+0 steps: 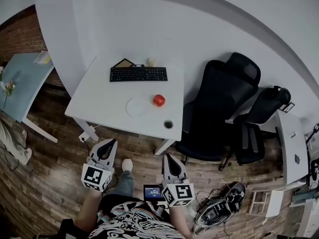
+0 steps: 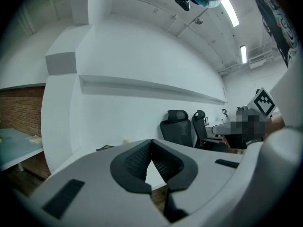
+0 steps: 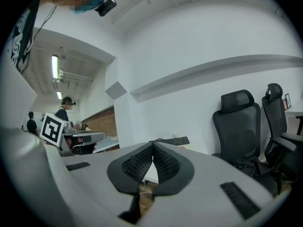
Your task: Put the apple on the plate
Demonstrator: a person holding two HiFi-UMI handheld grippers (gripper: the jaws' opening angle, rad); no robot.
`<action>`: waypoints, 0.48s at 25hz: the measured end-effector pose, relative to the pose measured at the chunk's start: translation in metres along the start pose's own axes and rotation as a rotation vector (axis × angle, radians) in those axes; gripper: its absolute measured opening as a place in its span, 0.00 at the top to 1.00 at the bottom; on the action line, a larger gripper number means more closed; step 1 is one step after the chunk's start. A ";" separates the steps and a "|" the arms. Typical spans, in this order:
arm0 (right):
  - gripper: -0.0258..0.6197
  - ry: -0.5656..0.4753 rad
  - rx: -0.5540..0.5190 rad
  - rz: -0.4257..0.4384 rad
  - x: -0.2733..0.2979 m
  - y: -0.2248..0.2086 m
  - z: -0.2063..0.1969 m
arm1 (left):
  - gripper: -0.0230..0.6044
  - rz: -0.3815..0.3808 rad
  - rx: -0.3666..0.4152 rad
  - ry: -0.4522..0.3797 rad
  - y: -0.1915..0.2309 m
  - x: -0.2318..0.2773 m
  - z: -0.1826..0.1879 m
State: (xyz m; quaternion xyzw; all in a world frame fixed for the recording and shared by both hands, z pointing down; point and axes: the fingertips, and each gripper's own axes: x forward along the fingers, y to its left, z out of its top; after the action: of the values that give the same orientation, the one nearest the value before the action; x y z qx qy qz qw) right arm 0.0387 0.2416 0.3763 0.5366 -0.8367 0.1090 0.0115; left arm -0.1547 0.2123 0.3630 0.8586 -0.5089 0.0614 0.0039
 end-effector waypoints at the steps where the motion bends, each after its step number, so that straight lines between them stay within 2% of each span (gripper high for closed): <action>1: 0.92 0.003 0.002 -0.006 0.010 -0.004 0.001 | 0.94 -0.003 -0.001 0.003 0.007 0.012 0.000; 12: 0.92 0.035 0.022 -0.075 0.142 -0.059 0.026 | 0.94 -0.061 -0.022 0.029 0.088 0.146 0.003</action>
State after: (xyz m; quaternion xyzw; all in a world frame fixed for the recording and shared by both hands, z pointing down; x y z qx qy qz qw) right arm 0.0344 0.0858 0.3806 0.5658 -0.8144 0.1270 0.0241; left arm -0.1620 0.0417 0.3710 0.8727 -0.4830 0.0680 0.0225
